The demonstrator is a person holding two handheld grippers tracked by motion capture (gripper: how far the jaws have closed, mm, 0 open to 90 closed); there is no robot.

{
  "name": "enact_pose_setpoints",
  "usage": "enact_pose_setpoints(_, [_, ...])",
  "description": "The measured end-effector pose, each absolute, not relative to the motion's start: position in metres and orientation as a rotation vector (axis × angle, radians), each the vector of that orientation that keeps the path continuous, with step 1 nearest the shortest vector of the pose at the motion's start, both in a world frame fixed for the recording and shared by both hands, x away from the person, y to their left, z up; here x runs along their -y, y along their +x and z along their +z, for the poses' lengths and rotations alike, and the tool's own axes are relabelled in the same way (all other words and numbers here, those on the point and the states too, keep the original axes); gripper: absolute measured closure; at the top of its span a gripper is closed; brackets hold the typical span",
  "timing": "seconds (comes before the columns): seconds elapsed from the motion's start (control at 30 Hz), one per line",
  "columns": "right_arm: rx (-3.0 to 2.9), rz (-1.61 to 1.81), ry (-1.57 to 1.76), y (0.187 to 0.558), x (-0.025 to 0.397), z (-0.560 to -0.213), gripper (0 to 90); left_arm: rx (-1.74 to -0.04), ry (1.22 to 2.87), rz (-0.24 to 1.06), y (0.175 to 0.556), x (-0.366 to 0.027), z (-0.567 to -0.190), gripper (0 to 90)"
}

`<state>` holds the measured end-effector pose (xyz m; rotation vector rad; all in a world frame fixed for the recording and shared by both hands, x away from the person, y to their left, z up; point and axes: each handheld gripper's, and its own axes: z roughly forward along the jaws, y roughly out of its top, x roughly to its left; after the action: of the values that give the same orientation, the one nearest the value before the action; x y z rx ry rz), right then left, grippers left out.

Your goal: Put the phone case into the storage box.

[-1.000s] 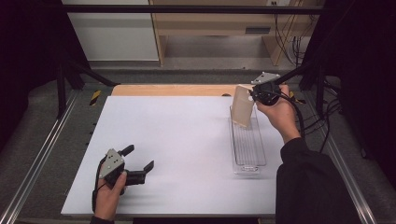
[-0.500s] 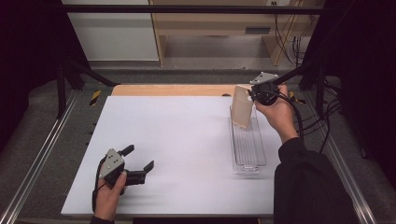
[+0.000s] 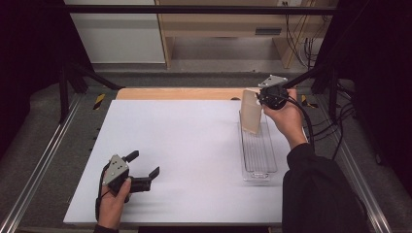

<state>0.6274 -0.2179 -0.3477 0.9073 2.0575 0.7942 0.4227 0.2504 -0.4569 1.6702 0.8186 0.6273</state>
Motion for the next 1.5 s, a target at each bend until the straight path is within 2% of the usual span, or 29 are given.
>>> enact_pose_setpoints(1.5, [-2.007,0.822,0.958,0.6341,0.2158,-0.3550,74.1,-0.821,1.667,0.631,0.4231,-0.2516,-0.4571,2.1])
